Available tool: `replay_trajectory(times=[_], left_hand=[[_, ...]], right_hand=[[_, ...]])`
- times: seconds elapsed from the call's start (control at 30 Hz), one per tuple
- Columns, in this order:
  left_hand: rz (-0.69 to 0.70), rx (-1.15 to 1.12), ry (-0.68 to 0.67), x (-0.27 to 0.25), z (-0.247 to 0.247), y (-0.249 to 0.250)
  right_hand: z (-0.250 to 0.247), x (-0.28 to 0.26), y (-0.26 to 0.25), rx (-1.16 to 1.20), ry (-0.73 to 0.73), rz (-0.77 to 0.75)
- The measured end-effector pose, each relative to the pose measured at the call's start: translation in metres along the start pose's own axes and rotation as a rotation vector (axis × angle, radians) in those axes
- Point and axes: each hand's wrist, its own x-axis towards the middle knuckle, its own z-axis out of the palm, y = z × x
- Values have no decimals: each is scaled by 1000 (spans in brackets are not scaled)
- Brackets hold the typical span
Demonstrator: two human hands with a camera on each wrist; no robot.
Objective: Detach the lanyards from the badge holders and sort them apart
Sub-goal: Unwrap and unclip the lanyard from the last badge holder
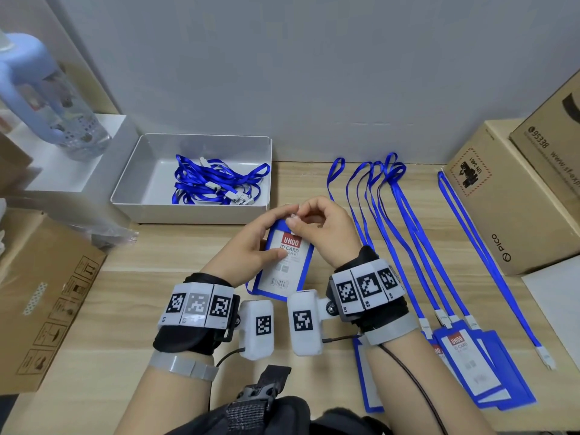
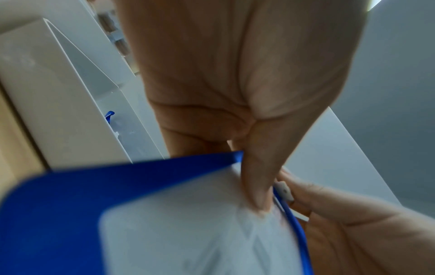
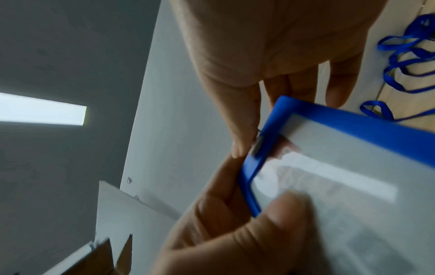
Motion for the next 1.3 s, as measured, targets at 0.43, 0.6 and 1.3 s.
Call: replay_trajectory(times=[0.43,0.6,1.3], left_hand=[[-33,-104,118,2,-3,-6],[7,1,146,4,-3,-10],[22,-230,252,5,5,-13]], right_hand=[[-10,-1,-5,371,82,132],[-5,-3,-7,284,83,62],[-8,-3,-7,500,45,117]])
